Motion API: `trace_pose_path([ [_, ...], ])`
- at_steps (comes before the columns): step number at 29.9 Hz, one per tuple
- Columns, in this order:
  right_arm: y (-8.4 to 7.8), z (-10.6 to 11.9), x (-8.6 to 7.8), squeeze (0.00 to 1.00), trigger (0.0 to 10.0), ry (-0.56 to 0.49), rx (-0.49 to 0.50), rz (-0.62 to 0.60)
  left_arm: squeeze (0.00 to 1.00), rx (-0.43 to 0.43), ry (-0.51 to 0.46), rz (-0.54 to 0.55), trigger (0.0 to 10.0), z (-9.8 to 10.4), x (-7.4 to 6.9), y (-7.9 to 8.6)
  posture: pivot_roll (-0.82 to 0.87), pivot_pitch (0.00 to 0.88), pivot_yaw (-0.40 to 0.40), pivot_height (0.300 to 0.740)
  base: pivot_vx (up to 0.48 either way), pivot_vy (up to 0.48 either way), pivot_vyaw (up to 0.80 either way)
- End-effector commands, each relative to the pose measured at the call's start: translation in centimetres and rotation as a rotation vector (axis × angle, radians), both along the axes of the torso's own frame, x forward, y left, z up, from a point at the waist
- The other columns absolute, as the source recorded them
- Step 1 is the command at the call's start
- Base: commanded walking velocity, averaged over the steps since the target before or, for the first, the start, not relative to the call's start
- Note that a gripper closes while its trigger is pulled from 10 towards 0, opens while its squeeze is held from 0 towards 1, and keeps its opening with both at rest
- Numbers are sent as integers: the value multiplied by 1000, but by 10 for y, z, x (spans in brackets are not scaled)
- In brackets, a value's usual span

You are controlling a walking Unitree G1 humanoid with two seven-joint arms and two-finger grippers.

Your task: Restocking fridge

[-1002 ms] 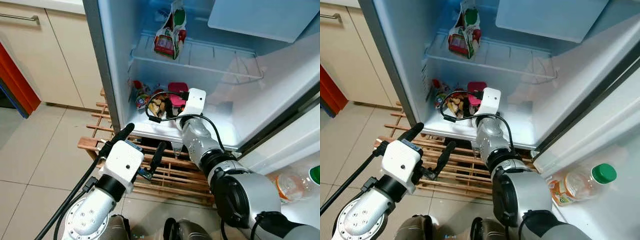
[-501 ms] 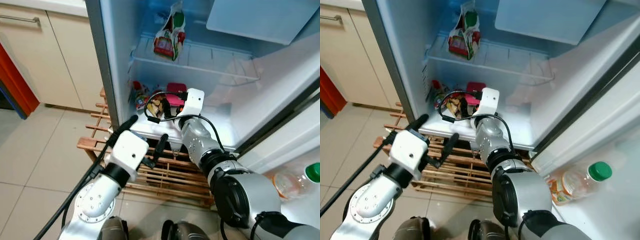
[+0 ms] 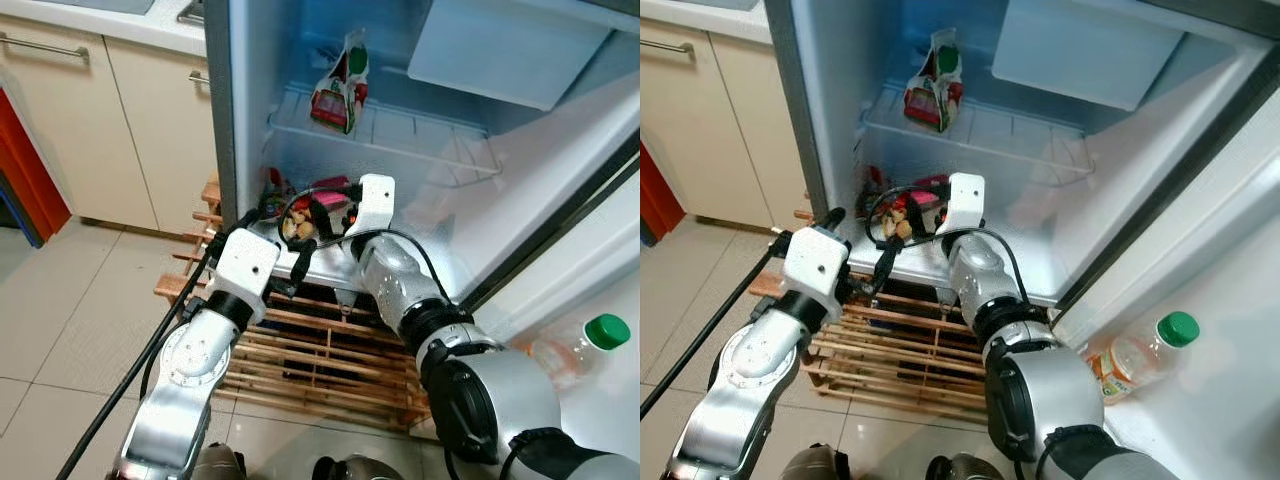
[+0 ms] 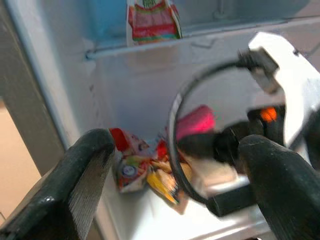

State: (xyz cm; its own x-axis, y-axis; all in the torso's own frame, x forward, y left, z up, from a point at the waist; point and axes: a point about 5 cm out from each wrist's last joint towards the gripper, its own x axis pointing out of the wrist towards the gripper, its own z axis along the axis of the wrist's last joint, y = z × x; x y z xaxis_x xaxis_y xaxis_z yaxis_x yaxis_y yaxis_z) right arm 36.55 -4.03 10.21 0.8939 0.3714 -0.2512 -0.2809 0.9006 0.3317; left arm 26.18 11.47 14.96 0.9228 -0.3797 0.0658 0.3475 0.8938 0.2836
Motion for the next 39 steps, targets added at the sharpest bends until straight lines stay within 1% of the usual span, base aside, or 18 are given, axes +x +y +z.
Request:
trace_pose_path([
  [1, 22, -13, -15, 0, 10000, 58, 33, 51, 0, -6, -7, -33, 10000, 0, 3, -5, 155, 0, -106, 740, 0, 0, 0],
  [9, 14, -21, -16, 0, 10000, 81, -20, 31, 0, -23, -7, -56, 10000, -3, 4, -11, 140, 0, -108, 740, 0, 0, 0],
  [10, 11, -23, -16, 612, 10000, 87, -31, 25, 0, -26, -5, -54, 10000, -3, 4, -11, 145, 0, -108, 740, 0, 0, 0],
  [11, 10, -24, -16, 612, 10000, 90, -38, 21, 0, -29, -5, -53, 10000, -3, 3, -11, 146, 0, -109, 740, 0, 0, 0],
  [12, 9, -25, -17, 875, 10000, 88, -49, 20, 0, -31, -3, -52, 10000, -4, 1, -10, 149, 0, -108, 740, 0, 0, 0],
  [14, 4, -27, -16, 1000, 10000, 85, -84, 7, 0, -33, 0, -50, 10000, -5, -2, -9, 156, 0, -102, 740, 0, 0, 0],
  [17, -14, -29, -12, 1000, 10000, 59, -194, -47, 0, -28, 18, -46, 10000, -7, -10, -6, 164, 0, -90, 740, 0, 0, 0],
  [19, -17, -29, -11, 1000, 10000, 57, -210, -60, 0, -27, 21, -46, 10000, -8, -12, -5, 166, 0, -85, 740, 0, 0, 0],
  [21, -37, -26, -5, 1000, 10000, 6, -335, -103, 0, -18, 36, -49, 10000, -9, -16, -3, 168, 0, -76, 740, 0, 0, 0],
  [22, -37, -26, -5, 1000, 10000, 6, -335, -103, 0, -18, 36, -49, 10000, -9, -16, -3, 168, 0, -76, 740, 0, 0, 0],
  [25, -46, -17, 1, 1000, 10000, -78, -475, -105, 0, -12, 43, -52, 10000, -9, -19, -1, 166, 0, -68, 740, 0, 0, 0],
  [26, -49, -12, 3, 0, 10000, -120, -533, -104, 0, -11, 45, -52, 10000, -9, -19, -1, 166, 0, -67, 740, 0, 0, 0],
  [27, -49, -12, 3, 0, 10000, -120, -533, -104, 0, -11, 45, -52, 10000, -9, -19, -1, 166, 0, -67, 740, 0, 0, 0],
  [28, -52, -7, 6, 0, 10000, -168, -605, -107, 0, -9, 48, -52, 10000, -8, -21, -1, 165, 0, -67, 740, 0, 0, 0],
  [29, -52, -7, 6, 0, 10000, -168, -605, -107, 0, -9, 48, -52, 10000, -8, -21, -1, 165, 0, -67, 740, 0, 0, 0],
  [31, -59, -5, 8, 0, 10000, -194, -691, -127, 0, -7, 55, -51, 10000, -8, -24, -1, 165, 0, -68, 740, 0, 0, 0],
  [35, -62, -3, 9, 0, 10000, -193, -672, -141, 0, -5, 63, -50, 10000, -10, -26, -1, 162, 0, -72, 740, 0, 0, 0],
  [39, -52, -2, 8, 0, 10000, -206, -606, -117, 0, -6, 68, -48, 10000, -10, -27, -1, 161, 0, -81, 740, 0, 0, 0],
])
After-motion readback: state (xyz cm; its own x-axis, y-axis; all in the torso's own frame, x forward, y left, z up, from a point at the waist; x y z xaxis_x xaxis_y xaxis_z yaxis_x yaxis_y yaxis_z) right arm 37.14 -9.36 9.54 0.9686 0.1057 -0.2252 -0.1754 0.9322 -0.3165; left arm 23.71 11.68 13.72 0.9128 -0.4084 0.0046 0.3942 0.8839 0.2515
